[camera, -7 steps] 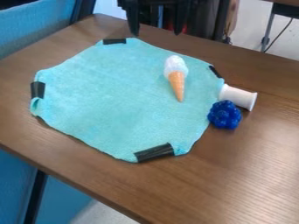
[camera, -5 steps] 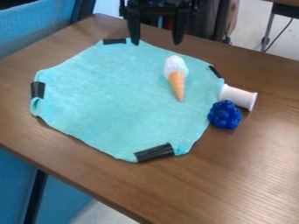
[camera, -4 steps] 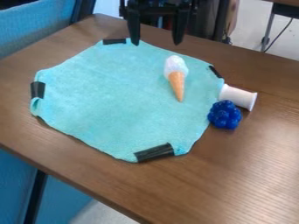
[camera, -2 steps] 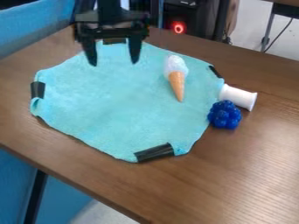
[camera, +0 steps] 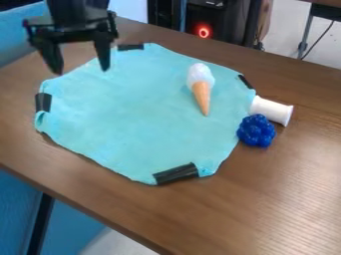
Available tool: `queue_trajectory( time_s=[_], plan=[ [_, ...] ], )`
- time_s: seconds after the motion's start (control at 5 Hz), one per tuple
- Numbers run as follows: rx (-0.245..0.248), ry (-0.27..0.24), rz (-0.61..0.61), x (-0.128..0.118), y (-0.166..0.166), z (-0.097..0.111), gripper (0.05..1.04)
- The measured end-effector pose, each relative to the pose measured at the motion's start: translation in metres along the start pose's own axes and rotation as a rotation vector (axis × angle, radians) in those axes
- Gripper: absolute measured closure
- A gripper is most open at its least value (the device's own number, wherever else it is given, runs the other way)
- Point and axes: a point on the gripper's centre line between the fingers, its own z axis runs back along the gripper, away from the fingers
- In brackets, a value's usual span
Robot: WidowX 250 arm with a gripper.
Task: Fold the cloth from left to right
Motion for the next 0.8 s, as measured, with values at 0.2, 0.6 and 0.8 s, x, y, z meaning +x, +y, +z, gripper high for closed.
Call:
queue_trajectory(
  time_s=[0.2, 0.6, 0.8],
  plan=[
    [-0.01, -0.019, 0.005, 0.004, 0.031, -0.007, 0.084],
    [-0.066, -0.089, 0.078, 0.0, 0.078, -0.032, 0.084],
    [-0.052, -0.122, 0.098, -0.007, 0.086, -0.047, 0.084]
  ],
)
